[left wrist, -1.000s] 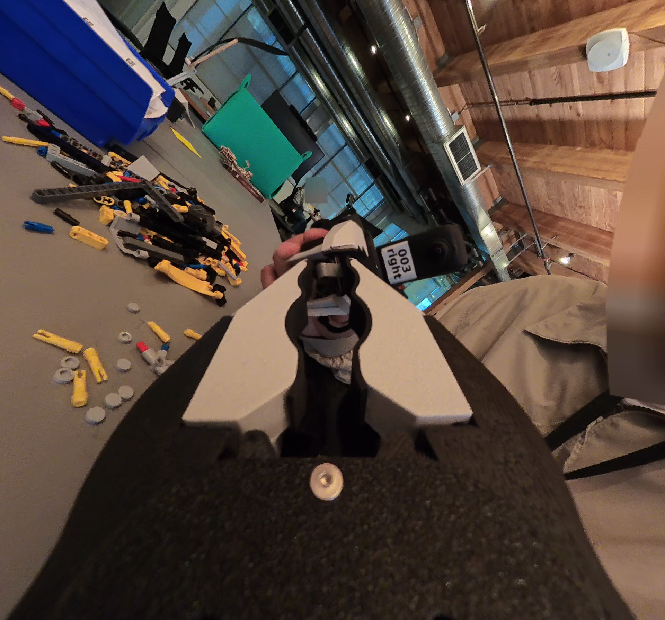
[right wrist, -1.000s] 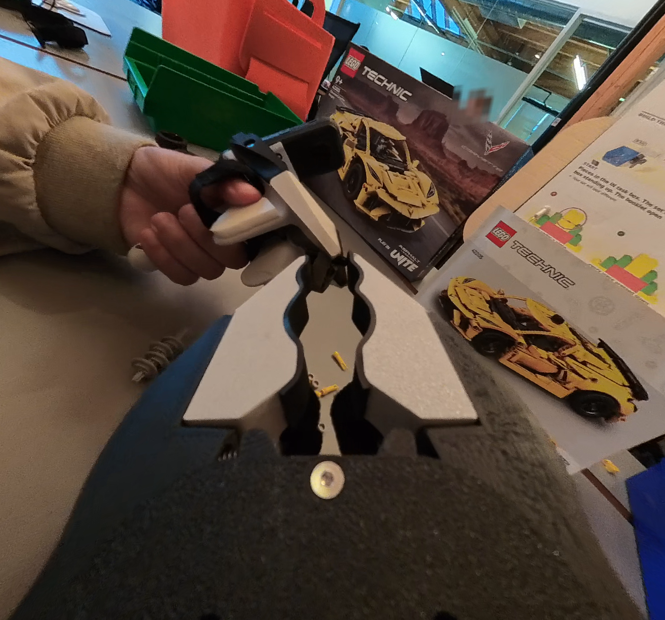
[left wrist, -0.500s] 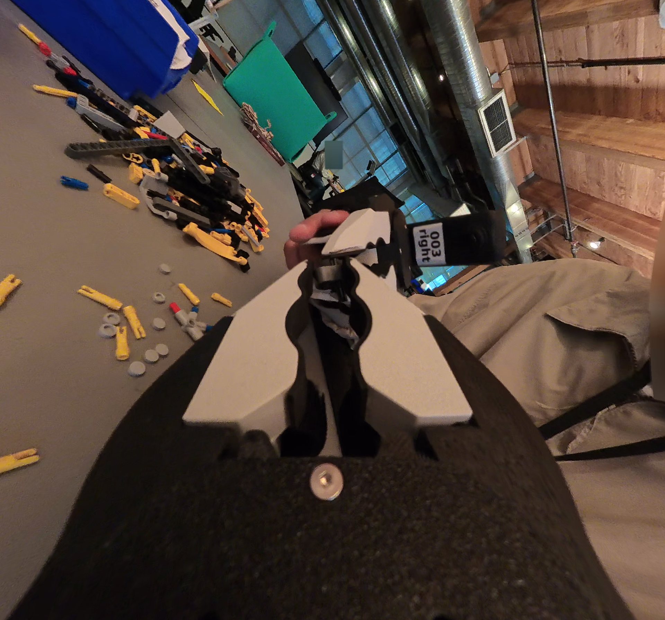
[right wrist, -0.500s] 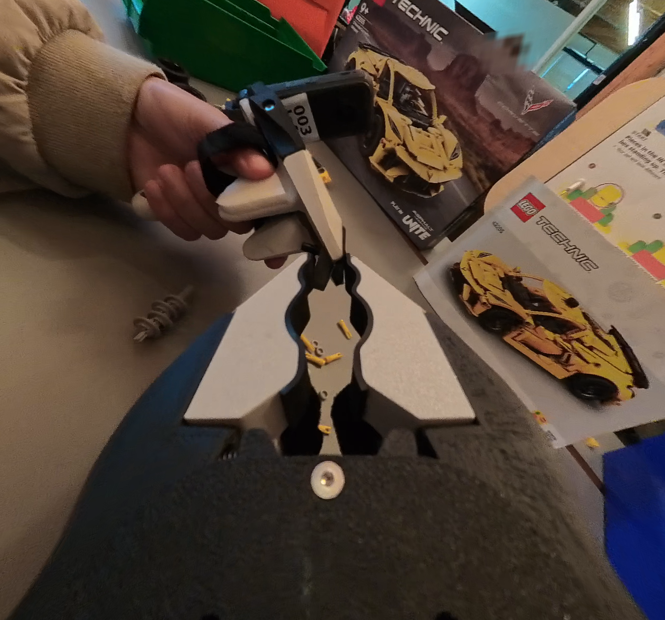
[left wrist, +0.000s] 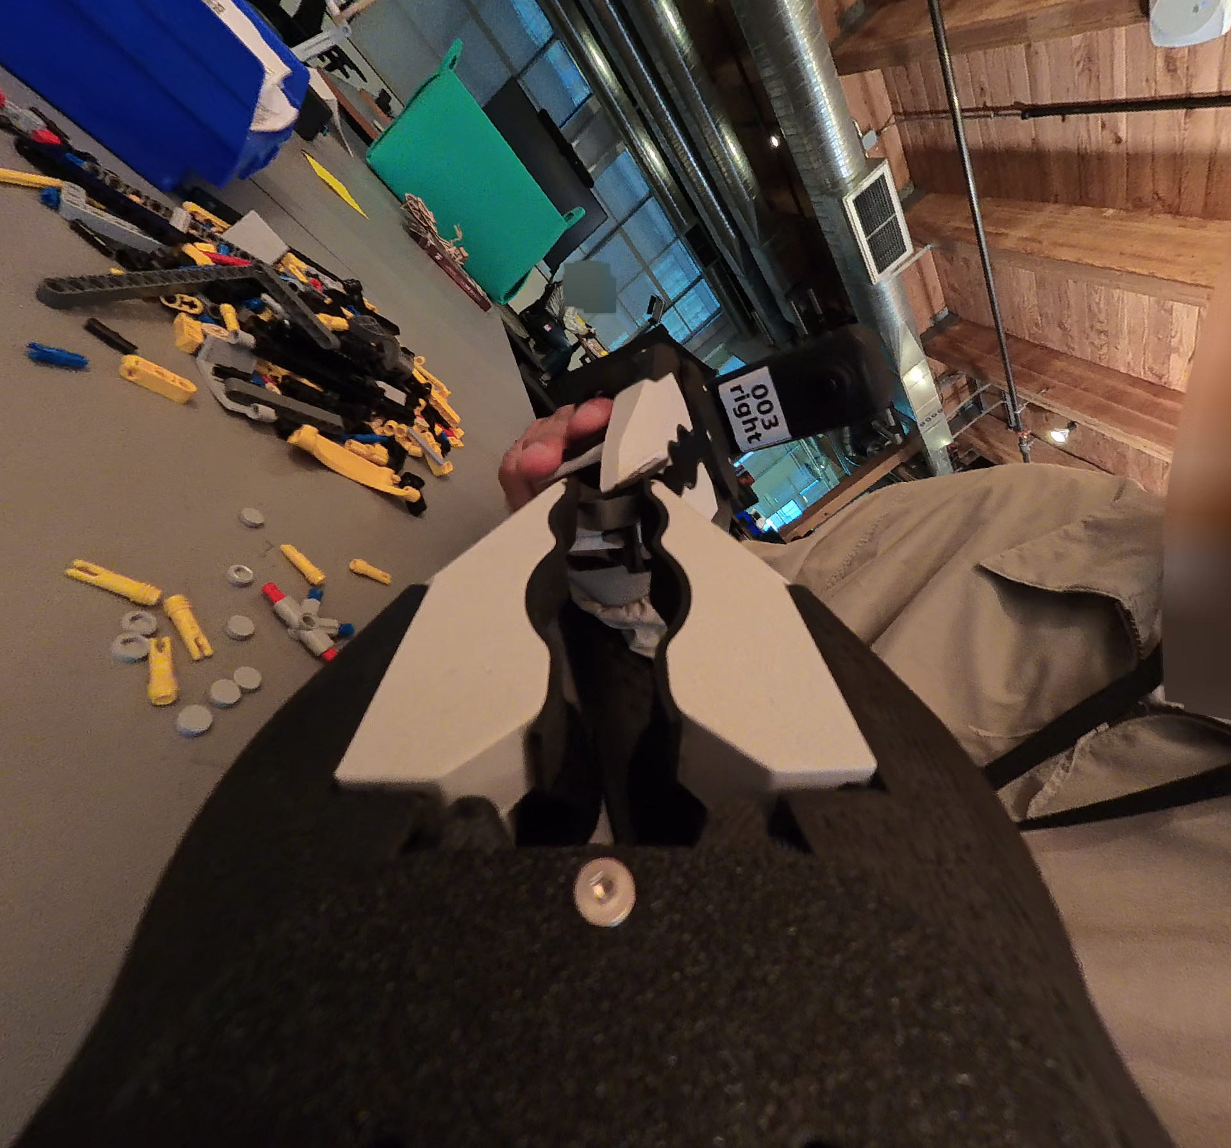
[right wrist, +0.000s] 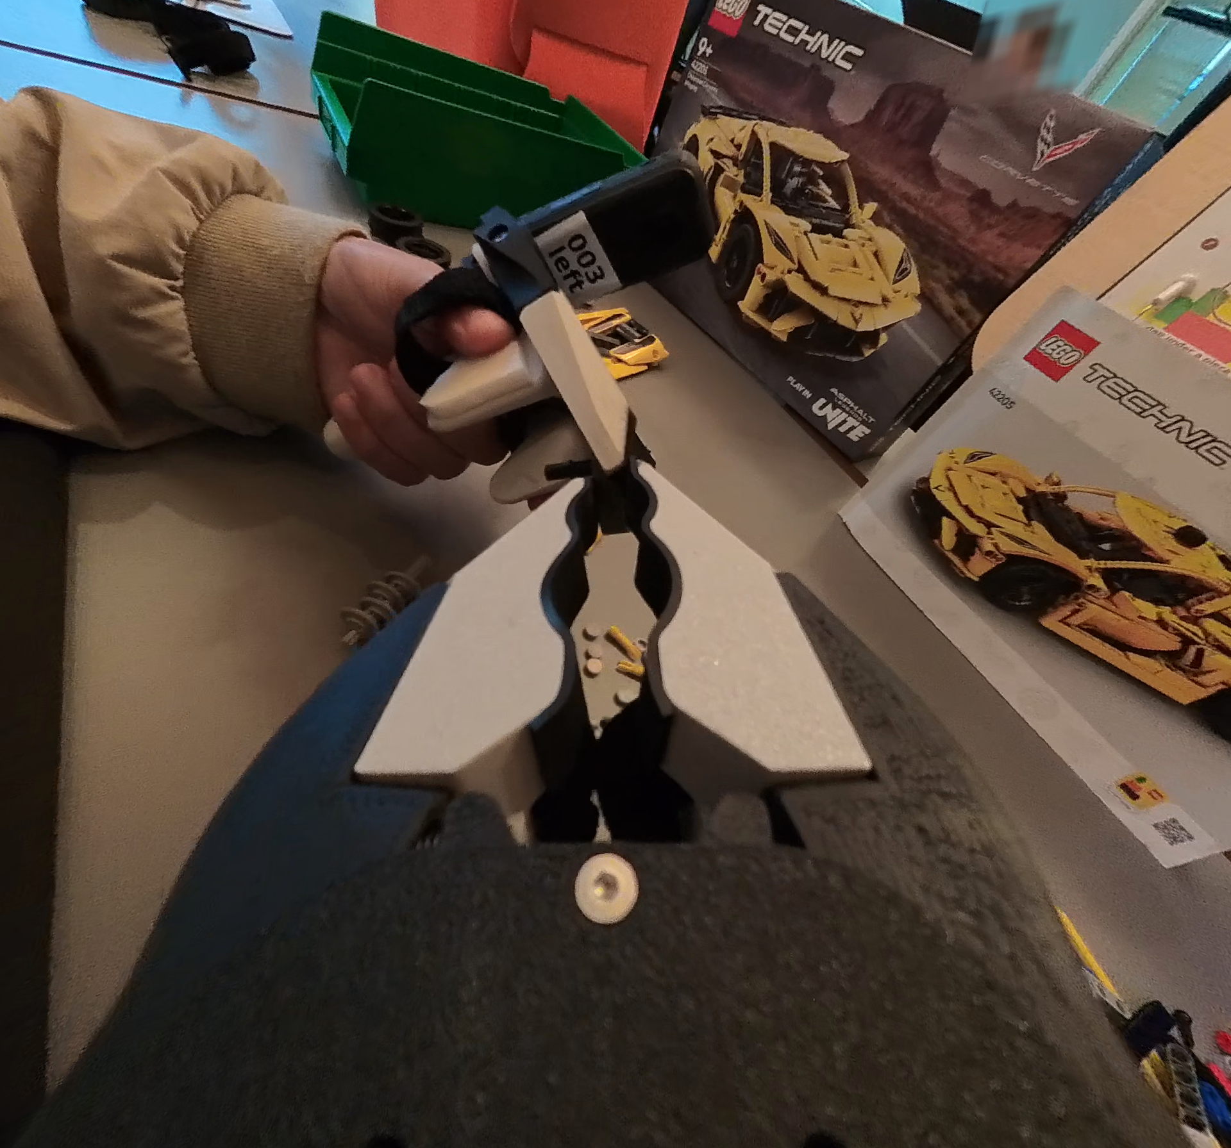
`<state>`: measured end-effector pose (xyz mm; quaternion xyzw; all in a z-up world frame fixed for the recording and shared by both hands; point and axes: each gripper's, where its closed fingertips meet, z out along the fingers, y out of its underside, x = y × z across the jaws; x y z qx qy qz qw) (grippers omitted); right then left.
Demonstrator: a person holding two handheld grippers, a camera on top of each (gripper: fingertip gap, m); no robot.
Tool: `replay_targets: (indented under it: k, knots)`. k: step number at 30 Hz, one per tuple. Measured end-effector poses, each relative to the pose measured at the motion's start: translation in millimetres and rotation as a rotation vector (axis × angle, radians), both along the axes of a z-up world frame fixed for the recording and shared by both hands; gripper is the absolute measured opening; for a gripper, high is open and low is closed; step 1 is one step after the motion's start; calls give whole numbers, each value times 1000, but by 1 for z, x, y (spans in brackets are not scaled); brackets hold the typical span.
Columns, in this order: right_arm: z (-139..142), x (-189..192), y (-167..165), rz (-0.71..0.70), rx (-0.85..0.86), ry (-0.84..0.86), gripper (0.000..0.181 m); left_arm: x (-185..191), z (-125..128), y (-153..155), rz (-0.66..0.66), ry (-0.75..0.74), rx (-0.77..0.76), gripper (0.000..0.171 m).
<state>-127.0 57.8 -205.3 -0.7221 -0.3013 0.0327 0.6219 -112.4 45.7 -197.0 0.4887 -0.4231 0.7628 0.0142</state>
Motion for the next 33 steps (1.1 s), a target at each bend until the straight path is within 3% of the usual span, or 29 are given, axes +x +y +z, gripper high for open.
replay_targets:
  k: [9, 14, 25, 33]
  knots:
    - [0, 16, 9, -107, 22, -17, 8, 0, -3, 9, 37, 13, 44, 24]
    - [-5, 23, 12, -151, 16, -57, 8, 3, -12, 4, 62, 21, 177, 4]
    - [-20, 31, 13, -160, -51, -87, 7, 12, -27, 5, 141, 64, 318, 5]
    - [-14, 39, 21, -292, -69, -45, 7, 16, -22, 14, 245, 65, 413, 3]
